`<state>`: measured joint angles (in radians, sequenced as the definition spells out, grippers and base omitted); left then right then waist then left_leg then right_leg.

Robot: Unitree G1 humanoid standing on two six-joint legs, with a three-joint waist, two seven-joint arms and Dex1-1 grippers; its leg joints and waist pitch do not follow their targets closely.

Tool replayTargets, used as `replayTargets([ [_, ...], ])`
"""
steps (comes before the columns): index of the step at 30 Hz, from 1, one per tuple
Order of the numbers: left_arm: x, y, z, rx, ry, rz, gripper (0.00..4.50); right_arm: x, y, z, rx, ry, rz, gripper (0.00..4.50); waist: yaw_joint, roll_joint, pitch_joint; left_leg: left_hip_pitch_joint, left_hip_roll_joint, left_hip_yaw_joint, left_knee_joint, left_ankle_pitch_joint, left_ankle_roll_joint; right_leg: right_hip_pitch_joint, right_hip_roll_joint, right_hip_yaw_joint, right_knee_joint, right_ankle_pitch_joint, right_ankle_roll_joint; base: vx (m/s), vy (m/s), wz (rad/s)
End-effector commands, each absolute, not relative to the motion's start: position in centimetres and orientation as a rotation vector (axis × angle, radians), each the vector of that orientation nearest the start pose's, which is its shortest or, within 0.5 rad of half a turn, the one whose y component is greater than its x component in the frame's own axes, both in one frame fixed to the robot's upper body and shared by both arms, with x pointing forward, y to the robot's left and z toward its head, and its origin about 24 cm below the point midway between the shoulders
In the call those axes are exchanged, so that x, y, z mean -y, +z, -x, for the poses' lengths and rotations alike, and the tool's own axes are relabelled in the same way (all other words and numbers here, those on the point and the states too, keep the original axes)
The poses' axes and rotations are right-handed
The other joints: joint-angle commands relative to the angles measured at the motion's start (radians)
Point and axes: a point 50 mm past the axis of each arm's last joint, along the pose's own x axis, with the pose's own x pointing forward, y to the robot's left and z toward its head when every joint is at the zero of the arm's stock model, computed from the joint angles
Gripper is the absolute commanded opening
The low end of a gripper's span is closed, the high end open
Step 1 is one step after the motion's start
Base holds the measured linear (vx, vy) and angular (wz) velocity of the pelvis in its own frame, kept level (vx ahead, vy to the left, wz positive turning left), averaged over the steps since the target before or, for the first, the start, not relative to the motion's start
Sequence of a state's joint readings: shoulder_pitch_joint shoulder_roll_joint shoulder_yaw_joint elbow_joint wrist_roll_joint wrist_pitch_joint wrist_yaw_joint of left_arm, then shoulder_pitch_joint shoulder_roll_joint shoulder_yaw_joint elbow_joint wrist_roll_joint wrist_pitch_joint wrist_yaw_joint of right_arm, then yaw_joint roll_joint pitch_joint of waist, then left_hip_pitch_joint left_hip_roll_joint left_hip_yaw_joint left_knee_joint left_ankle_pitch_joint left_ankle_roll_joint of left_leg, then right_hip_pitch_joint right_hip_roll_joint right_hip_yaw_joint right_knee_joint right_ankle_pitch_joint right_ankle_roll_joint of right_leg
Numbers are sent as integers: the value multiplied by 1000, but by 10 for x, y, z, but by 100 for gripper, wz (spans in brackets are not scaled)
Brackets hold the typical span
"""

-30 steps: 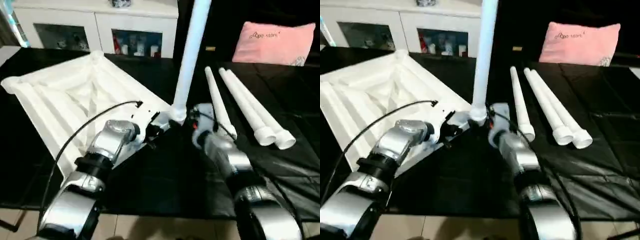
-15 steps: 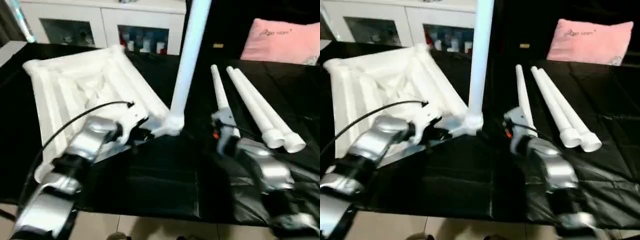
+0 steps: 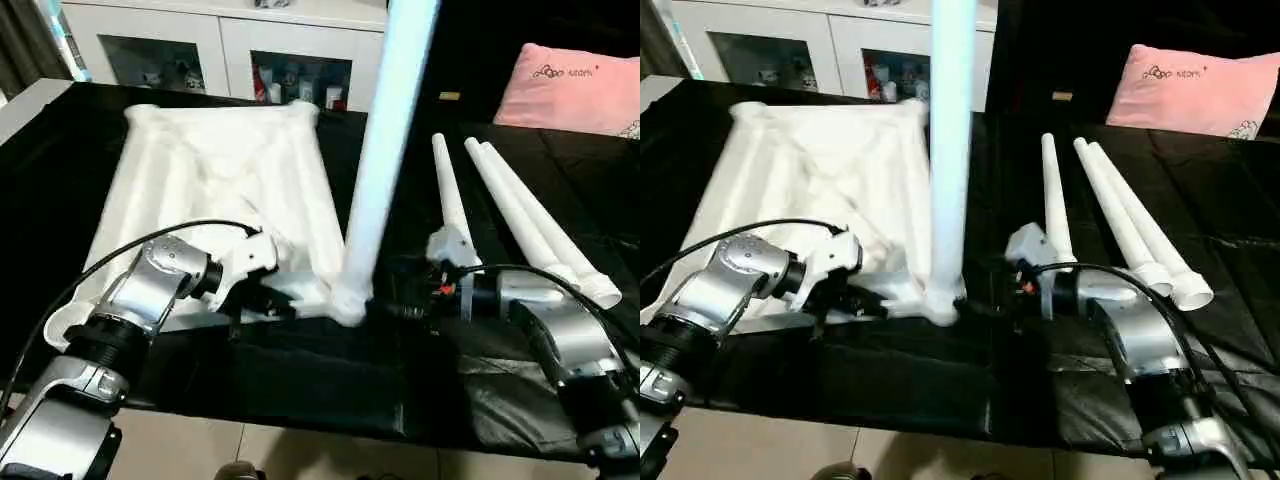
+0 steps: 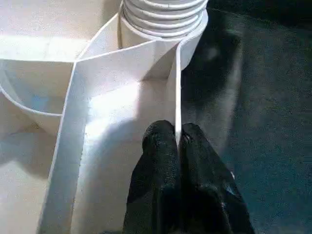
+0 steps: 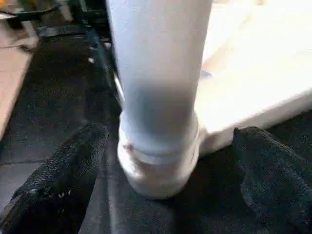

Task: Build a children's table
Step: Rotate leg to tighten

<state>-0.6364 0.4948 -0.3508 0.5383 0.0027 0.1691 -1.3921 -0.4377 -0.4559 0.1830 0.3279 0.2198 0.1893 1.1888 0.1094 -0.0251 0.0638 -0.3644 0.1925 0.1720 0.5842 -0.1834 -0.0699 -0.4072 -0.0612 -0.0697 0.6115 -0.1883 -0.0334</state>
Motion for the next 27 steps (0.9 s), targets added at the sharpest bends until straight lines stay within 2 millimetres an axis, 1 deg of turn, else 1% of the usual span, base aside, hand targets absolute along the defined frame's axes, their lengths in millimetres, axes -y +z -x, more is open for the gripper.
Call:
replayTargets([
  [1,-146,68,-306,-598,-1588,-512,0,156,71,-297,-307,1327,233,447,-6,2,-71,10,43,-4,-60,-125,53,62,-83,54,-64,-126,-212,0,0,0],
  [2,-145,68,-304,-600,-1603,-522,0,154,71,-298,-308,1350,236,447,-3,1,-72,10,44,-4,-59,-122,55,61,-83,53,-62,-120,-217,0,0,0],
  [5,-143,68,-303,-600,-1619,-526,0,149,69,-299,-312,1387,251,447,-3,1,-73,8,43,-4,-58,-121,54,63,-81,53,-60,-114,-218,0,0,0],
  [6,-143,68,-303,-600,-1619,-526,0,149,69,-299,-313,1388,252,447,-5,0,-72,6,42,-5,-58,-125,51,63,-82,52,-61,-126,-215,0,0,0],
  [8,-142,67,-302,-599,-1624,-528,0,146,68,-298,-316,1417,265,447,-4,0,-72,8,42,-4,-57,-130,48,62,-83,54,-63,-145,-211,0,0,0],
  [10,-141,67,-302,-597,-1628,-530,0,145,67,-298,-319,1437,264,447,-2,-1,-74,9,42,-3,-56,-121,50,62,-81,54,-62,-132,-211,0,0,0],
  [12,-141,67,-302,-594,-1630,-531,0,143,65,-298,-325,1459,261,447,-2,-2,-75,7,41,-4,-55,-115,53,64,-80,53,-59,-119,-212,0,0,0],
  [14,-141,67,-303,-592,-1629,-533,0,142,64,-297,-332,1479,257,447,-2,-1,-76,7,41,-4,-54,-112,57,64,-79,52,-58,-110,-216,0,0,0],
  [15,-141,67,-303,-592,-1629,-534,0,141,64,-297,-335,1485,254,431,-2,-1,-76,7,41,-4,-54,-110,58,64,-79,52,-57,-106,-218,0,0,0],
  [18,-141,67,-303,-593,-1629,-535,0,141,63,-298,-337,1490,251,420,-2,0,-76,6,41,-4,-53,-108,59,64,-80,51,-56,-101,-221,0,0,0],
  [20,-141,67,-303,-595,-1629,-537,0,141,62,-298,-344,1494,240,403,-2,3,-76,7,41,-5,-53,-113,56,63,-80,51,-57,-107,-222,0,0,0],
  [21,-141,67,-303,-596,-1629,-538,0,141,61,-299,-347,1495,236,386,-2,2,-76,7,41,-4,-53,-114,56,64,-80,51,-57,-107,-222,0,0,0],
  [23,-141,67,-303,-597,-1630,-539,0,141,61,-299,-349,1497,226,378,0,3,-78,7,41,-5,-52,-104,57,64,-79,51,-54,-87,-227,0,0,0],
  [27,-141,67,-303,-600,-1632,-541,0,141,59,-298,-364,1512,211,336,0,2,-78,6,41,-5,-51,-106,59,65,-79,51,-54,-84,-228,0,0,0],
])
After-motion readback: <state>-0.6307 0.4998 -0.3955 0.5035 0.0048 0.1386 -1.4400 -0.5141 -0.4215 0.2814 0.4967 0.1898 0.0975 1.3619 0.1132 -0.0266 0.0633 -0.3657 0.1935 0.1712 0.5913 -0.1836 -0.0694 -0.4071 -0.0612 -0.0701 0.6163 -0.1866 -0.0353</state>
